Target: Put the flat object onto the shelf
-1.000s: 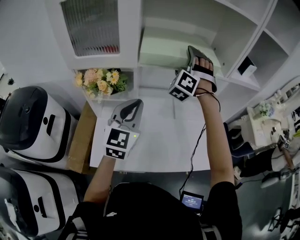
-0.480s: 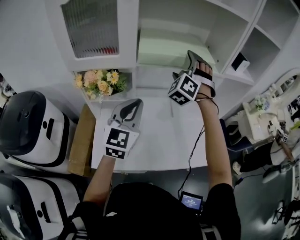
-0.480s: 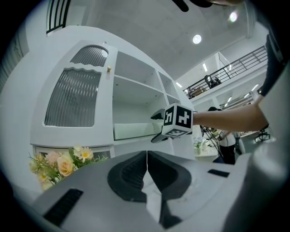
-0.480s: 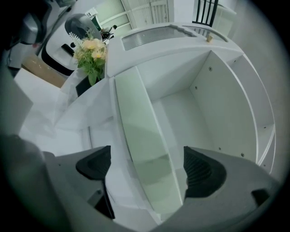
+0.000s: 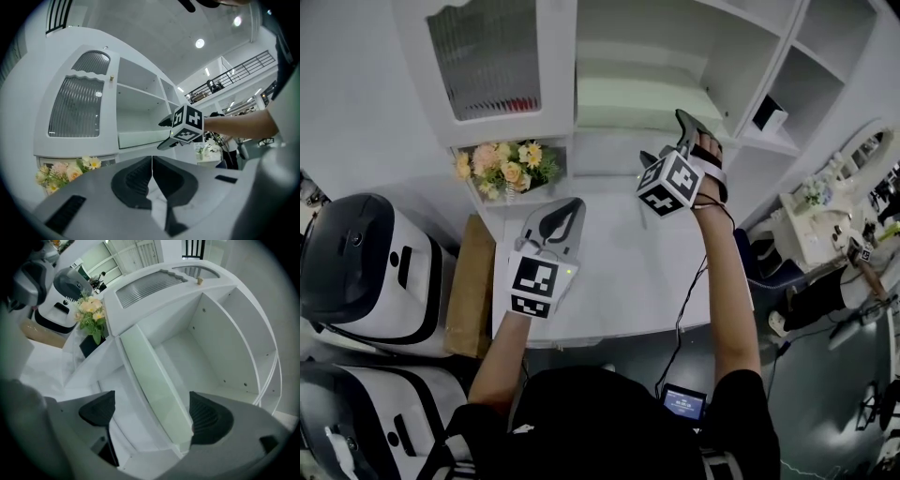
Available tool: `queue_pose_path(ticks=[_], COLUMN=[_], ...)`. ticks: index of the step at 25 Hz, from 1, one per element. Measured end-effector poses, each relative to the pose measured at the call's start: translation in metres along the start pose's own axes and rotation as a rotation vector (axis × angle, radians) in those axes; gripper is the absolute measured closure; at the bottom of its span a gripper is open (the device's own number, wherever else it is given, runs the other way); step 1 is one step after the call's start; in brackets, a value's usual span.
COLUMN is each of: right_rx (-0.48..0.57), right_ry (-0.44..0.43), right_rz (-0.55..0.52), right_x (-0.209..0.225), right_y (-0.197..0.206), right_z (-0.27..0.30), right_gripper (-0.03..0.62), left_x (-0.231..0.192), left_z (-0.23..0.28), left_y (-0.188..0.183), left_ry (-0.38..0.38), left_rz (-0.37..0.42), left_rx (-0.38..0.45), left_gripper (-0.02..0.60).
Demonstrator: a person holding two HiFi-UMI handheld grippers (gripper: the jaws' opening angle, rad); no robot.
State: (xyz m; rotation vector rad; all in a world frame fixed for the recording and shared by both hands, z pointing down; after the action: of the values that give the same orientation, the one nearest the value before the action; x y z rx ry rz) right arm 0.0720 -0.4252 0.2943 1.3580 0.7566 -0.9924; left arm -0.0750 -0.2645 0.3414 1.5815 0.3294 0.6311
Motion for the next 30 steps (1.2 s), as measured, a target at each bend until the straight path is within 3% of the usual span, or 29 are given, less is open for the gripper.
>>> queue_pose_path(ticks=[12, 14, 17, 30], right_rx=[-0.026, -0.02, -0.004, -0.035], right_ry=[0.0, 0.029, 0.093, 0.089], right_rz=[0.089, 0.115, 0.157, 0.356], right_x=[-0.014, -0.013, -0.011, -0.041], right_y=[-0.014, -0.016, -0.02, -0.026], right_z=[-0.043, -0.051, -0.062, -0.119], right_gripper=[0.107, 0.145, 0.27, 0.383], left_x=[-0.002, -0.002, -0.003, 0.001], left_z=[-0.031, -0.036, -0.042, -0.075], left_y=[-0.002, -0.001, 0.002, 0.001], left_ry=[0.047, 0.055, 0.065, 0.11], left_rz=[0.002, 0.001, -0.002, -0.009], left_rx=[0.005, 0.004, 0.003, 0.019], left_gripper=[0.575, 0.574, 0.575, 0.575])
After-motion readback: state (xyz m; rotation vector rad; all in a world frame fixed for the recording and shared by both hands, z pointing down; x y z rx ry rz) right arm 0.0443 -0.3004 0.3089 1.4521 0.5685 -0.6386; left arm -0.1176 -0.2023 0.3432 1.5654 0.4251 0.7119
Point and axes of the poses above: the fingertips, and each gripper's own axes: z forward along the fingers, x to its right, y out of its underside, the point moved 4 cm from there along -z, backward along the fingers, and after that the axes turned 8 degrees about y, right-handed, at the moved point
